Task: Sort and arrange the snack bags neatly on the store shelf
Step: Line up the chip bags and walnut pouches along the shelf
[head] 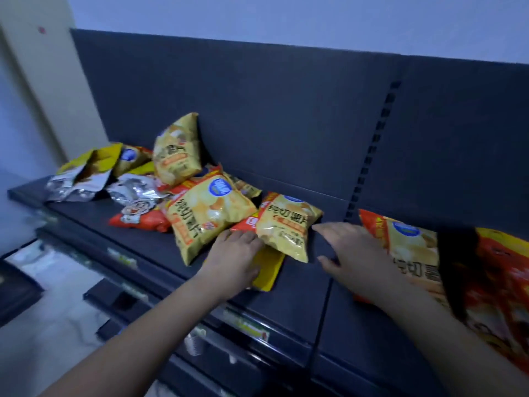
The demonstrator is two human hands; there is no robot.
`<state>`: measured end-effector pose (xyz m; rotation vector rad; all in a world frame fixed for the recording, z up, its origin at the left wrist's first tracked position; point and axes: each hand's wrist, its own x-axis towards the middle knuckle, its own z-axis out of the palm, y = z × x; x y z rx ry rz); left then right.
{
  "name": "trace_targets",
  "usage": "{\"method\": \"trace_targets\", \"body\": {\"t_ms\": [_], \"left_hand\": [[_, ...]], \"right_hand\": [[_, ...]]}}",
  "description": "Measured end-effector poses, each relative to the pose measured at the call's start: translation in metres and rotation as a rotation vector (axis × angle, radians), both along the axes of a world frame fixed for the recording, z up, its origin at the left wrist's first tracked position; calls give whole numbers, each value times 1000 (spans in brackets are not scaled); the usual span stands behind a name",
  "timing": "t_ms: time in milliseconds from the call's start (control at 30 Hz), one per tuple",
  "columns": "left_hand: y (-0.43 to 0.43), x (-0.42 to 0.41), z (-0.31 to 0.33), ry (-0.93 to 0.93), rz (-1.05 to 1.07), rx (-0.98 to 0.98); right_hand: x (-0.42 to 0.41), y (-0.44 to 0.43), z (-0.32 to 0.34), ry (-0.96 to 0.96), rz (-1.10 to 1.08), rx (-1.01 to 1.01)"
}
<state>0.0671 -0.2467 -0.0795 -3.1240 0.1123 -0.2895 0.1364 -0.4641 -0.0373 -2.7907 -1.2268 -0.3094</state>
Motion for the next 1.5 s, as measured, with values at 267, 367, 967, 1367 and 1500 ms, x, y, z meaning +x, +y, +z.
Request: {"method": "trace_targets", "body": {"t_ms": [267,367,967,1367,1500], "left_hand": [[161,-64,-9,-65,255,24],[197,-81,-15,-54,335,3],[293,-13,-47,15,302,32],[332,26,-47,219,39,-103],[349,30,-39,179,-77,-224]], "right_hand": [[-18,147,-15,-28,181,2],[-22,195,-21,-38,222,6],[8,361,-49,92,423,-156],[12,407,-78,160,-30,-362],[11,409,-87,80,-86,-182]]}}
